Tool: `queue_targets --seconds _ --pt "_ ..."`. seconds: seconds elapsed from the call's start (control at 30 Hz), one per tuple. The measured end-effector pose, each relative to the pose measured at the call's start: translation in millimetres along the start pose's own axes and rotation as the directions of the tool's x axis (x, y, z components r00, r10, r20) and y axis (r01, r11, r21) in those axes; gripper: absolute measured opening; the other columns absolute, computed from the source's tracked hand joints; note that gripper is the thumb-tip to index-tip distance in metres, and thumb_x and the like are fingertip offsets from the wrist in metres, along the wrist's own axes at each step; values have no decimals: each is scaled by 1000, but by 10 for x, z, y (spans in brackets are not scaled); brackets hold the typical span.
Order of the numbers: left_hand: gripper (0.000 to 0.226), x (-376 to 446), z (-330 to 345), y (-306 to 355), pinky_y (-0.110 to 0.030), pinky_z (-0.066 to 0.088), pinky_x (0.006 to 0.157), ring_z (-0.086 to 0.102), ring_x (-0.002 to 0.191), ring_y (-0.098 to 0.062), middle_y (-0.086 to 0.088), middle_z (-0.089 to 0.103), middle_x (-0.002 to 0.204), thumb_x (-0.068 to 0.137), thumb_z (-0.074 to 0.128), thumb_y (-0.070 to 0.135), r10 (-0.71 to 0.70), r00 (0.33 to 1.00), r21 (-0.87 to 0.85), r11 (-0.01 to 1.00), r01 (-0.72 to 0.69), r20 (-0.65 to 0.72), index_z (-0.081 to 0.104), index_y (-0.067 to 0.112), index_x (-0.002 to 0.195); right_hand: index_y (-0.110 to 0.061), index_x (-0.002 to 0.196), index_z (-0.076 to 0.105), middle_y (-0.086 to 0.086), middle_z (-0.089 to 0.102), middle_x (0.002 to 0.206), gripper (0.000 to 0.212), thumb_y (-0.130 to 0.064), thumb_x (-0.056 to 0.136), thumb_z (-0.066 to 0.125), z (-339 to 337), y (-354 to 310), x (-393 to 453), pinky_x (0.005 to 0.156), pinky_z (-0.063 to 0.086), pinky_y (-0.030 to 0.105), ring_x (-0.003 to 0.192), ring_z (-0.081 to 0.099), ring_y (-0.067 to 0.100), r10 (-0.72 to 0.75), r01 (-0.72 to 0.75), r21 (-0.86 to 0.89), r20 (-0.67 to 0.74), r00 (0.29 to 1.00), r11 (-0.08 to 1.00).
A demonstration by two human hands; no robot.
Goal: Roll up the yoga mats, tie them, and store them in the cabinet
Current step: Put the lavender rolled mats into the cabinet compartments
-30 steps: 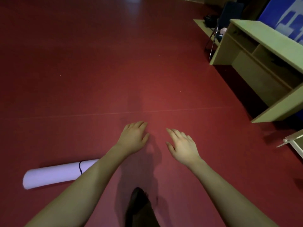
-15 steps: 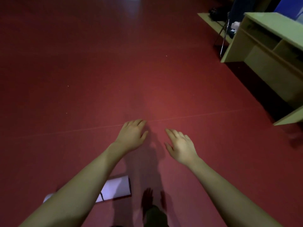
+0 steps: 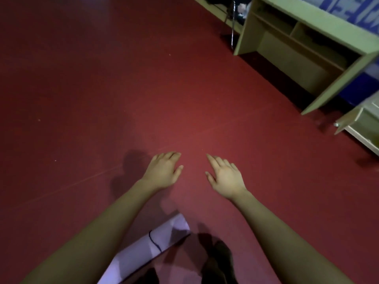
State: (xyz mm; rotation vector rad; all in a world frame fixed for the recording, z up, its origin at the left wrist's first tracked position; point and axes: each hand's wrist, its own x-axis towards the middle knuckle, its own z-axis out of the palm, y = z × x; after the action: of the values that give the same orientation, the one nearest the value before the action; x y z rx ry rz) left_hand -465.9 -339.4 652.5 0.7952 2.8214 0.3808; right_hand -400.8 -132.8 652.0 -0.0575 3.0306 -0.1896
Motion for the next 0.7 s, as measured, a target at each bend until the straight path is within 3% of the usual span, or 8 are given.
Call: queue_targets --seconds 0.1,0.17,0.3,0.37,0.47,0.57,0.63,0.7 --pt "94 -254 23 -248 -35 32 104 45 128 -27 -9 46 143 69 2 58 47 998 35 998 -48 40 43 12 140 -15 148 31 5 46 142 59 -34 95 48 134 -341 -157 96 38 39 122 48 29 -17 19 -46 34 999 999" --pt "92 -359 47 -367 -33 29 106 41 131 -24 -6 41 147 71 0 57 57 996 59 996 -61 66 38 15 143 -11 141 45 10 58 129 59 -31 87 60 220 -490 -209 85 46 41 106 59 32 -79 84 -97 58 995 992" --pt "70 -497 352 -634 -34 27 105 40 131 -26 -5 39 148 86 17 51 86 993 37 995 -89 75 38 15 143 -8 128 58 11 66 113 59 -29 75 74 537 -639 -223 71 51 39 87 64 31 -87 93 -135 50 995 986" --pt "75 -564 626 -777 -37 33 101 48 124 -30 -8 49 140 81 18 52 80 996 -12 997 -80 50 47 12 137 -8 133 53 12 62 121 59 -29 81 69 791 -673 -214 78 48 40 96 62 33 -90 95 -108 48 995 990" --pt "62 -634 1218 -975 -42 47 88 63 101 -34 -13 65 118 81 33 44 101 991 -45 994 -98 83 63 5 120 -13 147 34 8 44 144 61 -35 93 53 1361 -667 -216 96 36 40 121 48 30 -73 86 -119 106 992 989" --pt "54 -653 1986 -1170 -40 54 73 69 80 -30 -11 71 97 77 38 39 93 988 -24 996 -90 120 70 5 103 -17 150 26 5 35 150 66 -39 93 51 2107 -577 -221 100 30 37 128 40 27 -54 67 -81 148 988 994" --pt "56 -660 2638 -1322 -40 54 74 69 81 -31 -12 71 96 77 36 40 98 987 -31 995 -95 124 70 4 103 -20 151 23 3 30 153 68 -41 93 51 2726 -458 -222 102 28 36 132 36 25 -48 71 -109 203 978 991" --pt "63 -698 3281 -1448 -42 49 85 66 95 -32 -13 69 107 79 32 44 75 979 -41 997 -69 190 66 3 113 -18 148 30 4 36 150 69 -41 90 56 3393 -348 -274 99 32 37 129 41 27 -64 100 -145 238 969 984"
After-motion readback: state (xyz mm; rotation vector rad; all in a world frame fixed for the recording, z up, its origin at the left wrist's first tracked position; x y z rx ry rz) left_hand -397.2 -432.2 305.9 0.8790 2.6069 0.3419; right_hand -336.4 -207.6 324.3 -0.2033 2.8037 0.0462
